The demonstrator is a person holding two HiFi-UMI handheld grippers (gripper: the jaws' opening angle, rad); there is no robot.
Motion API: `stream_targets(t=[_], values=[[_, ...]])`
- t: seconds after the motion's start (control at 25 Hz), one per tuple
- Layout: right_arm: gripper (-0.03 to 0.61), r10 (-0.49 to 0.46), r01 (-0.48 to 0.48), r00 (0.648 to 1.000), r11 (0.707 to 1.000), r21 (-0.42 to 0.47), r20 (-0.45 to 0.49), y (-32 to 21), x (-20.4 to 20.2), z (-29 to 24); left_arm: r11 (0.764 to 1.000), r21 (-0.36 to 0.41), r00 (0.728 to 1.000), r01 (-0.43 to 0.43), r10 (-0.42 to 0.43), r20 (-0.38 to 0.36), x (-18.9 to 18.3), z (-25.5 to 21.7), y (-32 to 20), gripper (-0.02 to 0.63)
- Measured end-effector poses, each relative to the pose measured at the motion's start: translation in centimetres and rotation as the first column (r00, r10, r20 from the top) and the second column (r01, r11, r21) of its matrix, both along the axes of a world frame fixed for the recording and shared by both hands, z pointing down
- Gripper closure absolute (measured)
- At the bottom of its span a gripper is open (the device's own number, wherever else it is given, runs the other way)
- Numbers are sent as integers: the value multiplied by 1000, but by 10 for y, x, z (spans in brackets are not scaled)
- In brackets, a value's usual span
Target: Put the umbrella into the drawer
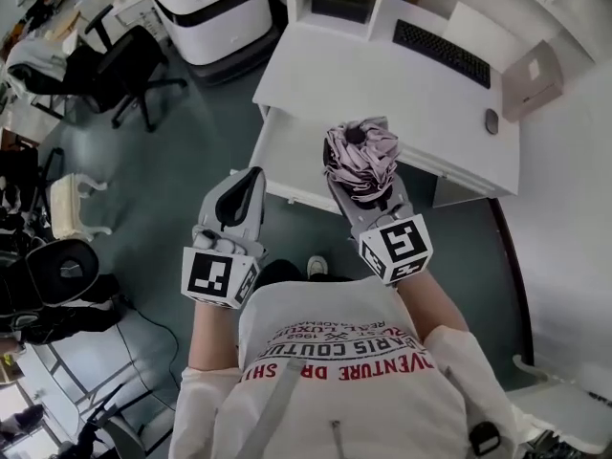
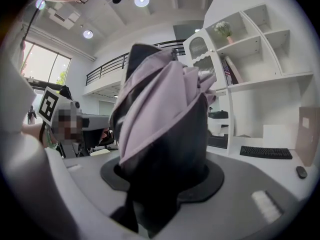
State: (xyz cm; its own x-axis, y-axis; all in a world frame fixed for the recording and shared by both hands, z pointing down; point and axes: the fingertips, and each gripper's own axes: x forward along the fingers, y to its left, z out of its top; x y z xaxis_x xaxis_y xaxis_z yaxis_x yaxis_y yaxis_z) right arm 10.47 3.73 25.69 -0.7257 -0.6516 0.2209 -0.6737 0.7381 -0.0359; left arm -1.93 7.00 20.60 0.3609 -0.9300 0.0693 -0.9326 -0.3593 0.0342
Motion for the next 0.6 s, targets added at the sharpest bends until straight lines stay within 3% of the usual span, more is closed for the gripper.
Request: stream_targets(t=[0.36,0.6], values=[[374,72,-77,996,992,-97,-53,-69,-25,49,992,-60,994,-110,110,-7,-22,36,-90,607],[373,93,-116,988,975,-187,-127,-95,-49,97,964,-90,968,-250,248,-31,-37,70,-138,607]])
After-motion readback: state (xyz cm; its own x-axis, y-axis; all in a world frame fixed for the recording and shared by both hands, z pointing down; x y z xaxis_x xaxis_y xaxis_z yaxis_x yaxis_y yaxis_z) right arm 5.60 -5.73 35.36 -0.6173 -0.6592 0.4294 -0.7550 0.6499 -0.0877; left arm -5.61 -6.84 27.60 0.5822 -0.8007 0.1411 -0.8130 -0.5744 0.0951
